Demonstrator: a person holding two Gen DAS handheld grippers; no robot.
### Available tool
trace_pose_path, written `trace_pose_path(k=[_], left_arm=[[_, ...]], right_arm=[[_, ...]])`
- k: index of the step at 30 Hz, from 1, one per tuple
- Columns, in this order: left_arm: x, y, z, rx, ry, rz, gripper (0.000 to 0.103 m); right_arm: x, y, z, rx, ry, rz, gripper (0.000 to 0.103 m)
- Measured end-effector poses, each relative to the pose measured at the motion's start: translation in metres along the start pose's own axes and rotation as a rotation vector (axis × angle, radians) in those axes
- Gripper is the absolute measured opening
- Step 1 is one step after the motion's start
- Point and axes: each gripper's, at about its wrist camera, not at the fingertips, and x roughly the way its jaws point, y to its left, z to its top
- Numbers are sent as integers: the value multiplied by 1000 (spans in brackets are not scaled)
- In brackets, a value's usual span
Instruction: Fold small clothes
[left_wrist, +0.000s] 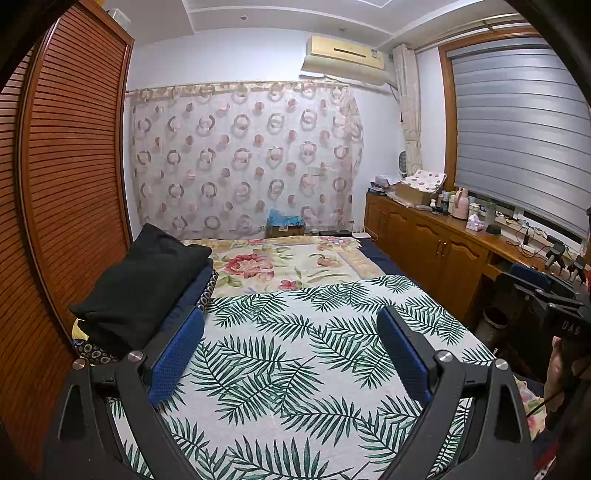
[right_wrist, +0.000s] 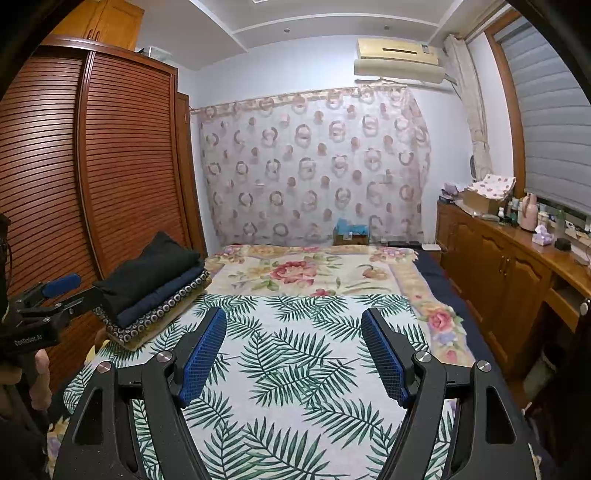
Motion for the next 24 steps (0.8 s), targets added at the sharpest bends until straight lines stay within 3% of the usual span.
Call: trace_pose_path(k=[24], left_arm=[[0, 1, 0, -3, 1, 0, 95]], right_arm=[[-1, -8, -3, -6, -5, 10, 77]])
